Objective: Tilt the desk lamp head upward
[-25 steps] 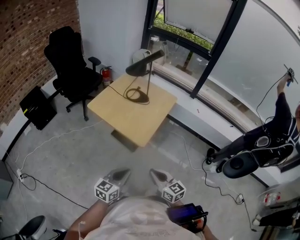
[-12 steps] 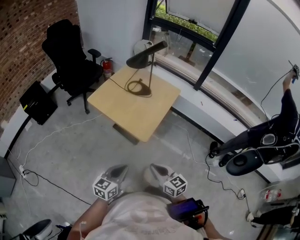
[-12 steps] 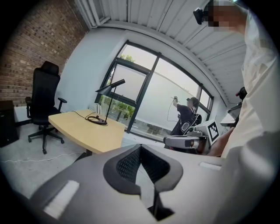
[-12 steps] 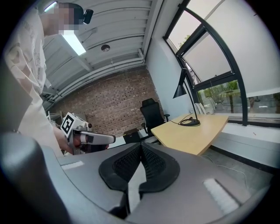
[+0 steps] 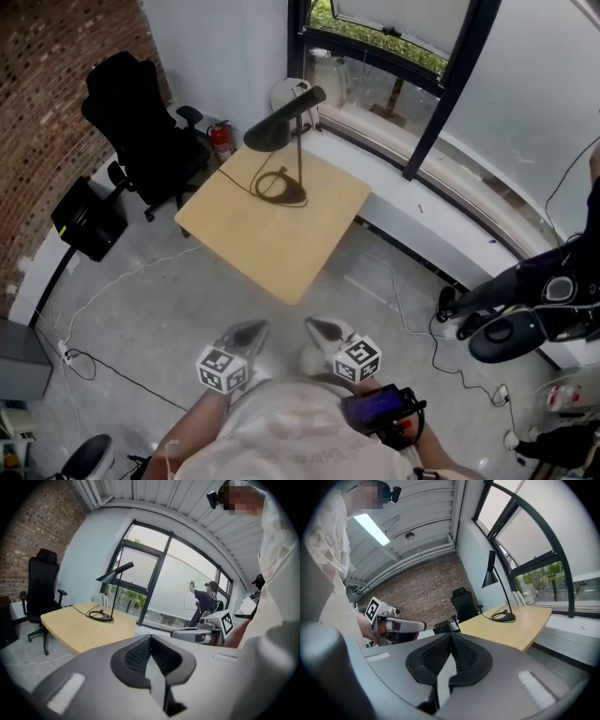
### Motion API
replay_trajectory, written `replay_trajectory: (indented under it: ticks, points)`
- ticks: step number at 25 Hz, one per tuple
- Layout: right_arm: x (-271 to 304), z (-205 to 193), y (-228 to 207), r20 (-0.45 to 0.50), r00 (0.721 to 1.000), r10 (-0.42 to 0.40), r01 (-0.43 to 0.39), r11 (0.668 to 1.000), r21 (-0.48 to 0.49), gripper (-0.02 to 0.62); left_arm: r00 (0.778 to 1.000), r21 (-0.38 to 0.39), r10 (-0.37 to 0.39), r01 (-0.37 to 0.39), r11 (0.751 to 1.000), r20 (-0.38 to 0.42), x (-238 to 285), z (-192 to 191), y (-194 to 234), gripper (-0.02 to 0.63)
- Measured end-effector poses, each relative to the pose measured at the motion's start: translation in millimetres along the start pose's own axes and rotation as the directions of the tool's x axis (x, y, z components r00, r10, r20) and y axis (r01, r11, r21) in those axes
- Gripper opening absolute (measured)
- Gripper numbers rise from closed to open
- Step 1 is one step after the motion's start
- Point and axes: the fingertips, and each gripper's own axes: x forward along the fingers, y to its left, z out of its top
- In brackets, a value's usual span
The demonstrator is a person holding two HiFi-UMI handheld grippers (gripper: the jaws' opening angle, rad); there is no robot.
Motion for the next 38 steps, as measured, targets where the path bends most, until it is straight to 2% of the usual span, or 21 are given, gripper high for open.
replay_trajectory:
  ticks: [4,9,14,20,24,30,38]
  points:
    - [8.8,19.5,-36.1,0.01,1.0,0.013,-0.013,1.0,-0.007,0.013,1.0,0.018,0.012,-0.012,1.0,0.019,35.2,26.0,4.5,0.002]
    - [16.0,34.7,-65.6,0.013,0.999,0.041,-0.041,0.999,-0.014,0.014,0.998,0.01,0.058,-0.058,0.998,0.023,59.7,37.2,11.6,0.002]
    - [25.9,39.4,-96.7,0.007,0.999,0.037,-0.037,0.999,0.004,0.013,0.995,0.013,0.101,-0.101,0.995,0.022,70.8,47.3,25.8,0.002]
    - [47.9,49.1,-110.0,0.007,0.999,0.034,-0.034,0.999,0.003,0.013,0.992,0.001,0.123,-0.123,0.992,0.021,74.6,58.7,55.3,0.002]
    - [64.7,57.6,-119.6,0.007,1.0,0.001,-0.001,1.0,0.006,0.014,0.996,0.003,0.084,-0.084,0.996,0.021,87.5,68.8,74.6,0.002]
    - [99.6,82.8,-133.6,0.019,0.996,-0.085,0.085,0.996,-0.013,0.014,0.999,0.011,-0.03,0.03,0.999,0.017,116.4,88.6,111.2,0.002]
    - [134.4,118.6,-155.2,0.012,0.978,-0.208,0.208,0.976,-0.066,0.014,0.984,0.034,-0.177,0.176,0.984,0.024,150.9,130.1,161.4,0.002]
